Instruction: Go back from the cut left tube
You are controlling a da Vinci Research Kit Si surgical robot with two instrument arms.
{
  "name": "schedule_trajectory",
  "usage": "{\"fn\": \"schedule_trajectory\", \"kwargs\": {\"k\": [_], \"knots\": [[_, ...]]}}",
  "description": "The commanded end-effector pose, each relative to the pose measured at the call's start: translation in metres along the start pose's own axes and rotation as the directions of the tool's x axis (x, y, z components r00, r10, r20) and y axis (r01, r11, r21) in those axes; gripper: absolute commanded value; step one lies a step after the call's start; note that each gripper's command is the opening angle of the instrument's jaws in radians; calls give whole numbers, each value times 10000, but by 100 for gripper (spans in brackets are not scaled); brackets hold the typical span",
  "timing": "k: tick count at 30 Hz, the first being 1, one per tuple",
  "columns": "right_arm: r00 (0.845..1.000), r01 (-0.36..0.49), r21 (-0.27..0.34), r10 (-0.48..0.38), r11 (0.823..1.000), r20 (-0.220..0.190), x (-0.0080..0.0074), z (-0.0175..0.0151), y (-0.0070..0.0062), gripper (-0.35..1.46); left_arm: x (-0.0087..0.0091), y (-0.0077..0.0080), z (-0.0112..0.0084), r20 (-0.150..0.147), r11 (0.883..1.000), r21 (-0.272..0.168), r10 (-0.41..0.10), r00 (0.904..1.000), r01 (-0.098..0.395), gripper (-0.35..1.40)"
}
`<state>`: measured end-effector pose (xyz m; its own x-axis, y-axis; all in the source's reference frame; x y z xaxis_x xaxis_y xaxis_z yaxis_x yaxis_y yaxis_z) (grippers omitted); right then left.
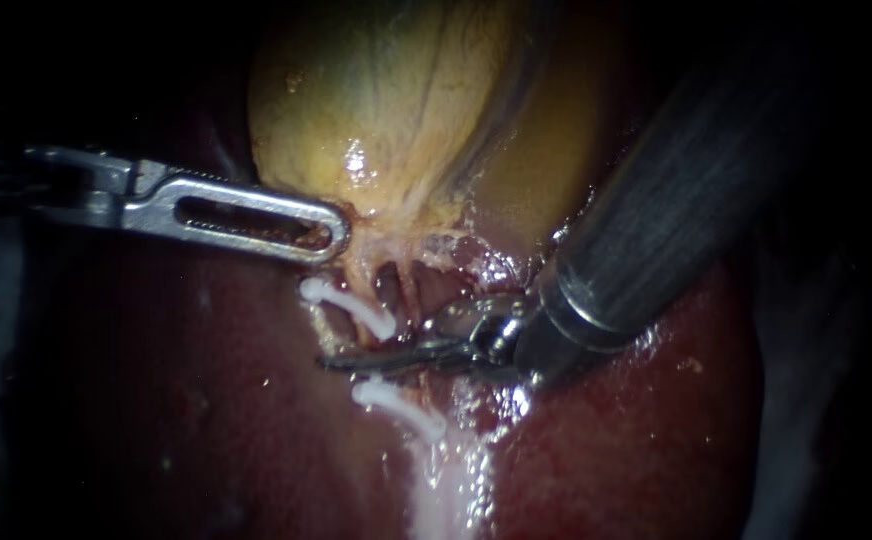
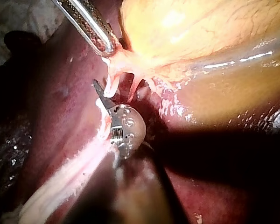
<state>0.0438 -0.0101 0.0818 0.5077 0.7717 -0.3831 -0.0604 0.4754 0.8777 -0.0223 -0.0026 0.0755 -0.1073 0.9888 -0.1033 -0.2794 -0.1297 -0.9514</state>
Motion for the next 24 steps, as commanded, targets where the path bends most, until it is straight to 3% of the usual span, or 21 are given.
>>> {"fn": "schedule_trajectory", "kwargs": {"k": [1, 7, 10, 12, 13, 18, 24], "knots": [[10000, 7, 29, -7, 10000, 15, 0, 0, -1, -35, 0, -1, 0, 2, 10000, 7, 3, 10000, -3, -35], [10000, 17, 31, -17, 10000, -17, 0, 0, -6, -35, -1, -1, 0, 2, 10000, 9, 8, 10000, -8, -35], [9996, 27, -102, -30, 9999, -285, 0, 0, -10, 59, -2, -1, -1, 6, 10000, 6, 10, 10000, -10, -35], [9987, 17, -277, -32, 9996, -508, 0, 1, -12, 106, -2, -1, -1, 7, 10000, 5, 11, 10000, -11, -35], [9980, 8, -394, -33, 9992, -635, 0, 1, -12, 119, -2, -1, -1, 8, 10000, 4, 11, 10000, -11, -35], [9965, -35, -525, -9, 9986, -837, 0, 1, -17, 135, -2, -1, -1, 7, 10000, 5, 11, 10000, -11, -35], [9966, -84, -500, 43, 9987, -829, -3, -3, -22, 138, -1, -2, -2, 9, 10000, 3, 11, 10000, -11, -35]]}}
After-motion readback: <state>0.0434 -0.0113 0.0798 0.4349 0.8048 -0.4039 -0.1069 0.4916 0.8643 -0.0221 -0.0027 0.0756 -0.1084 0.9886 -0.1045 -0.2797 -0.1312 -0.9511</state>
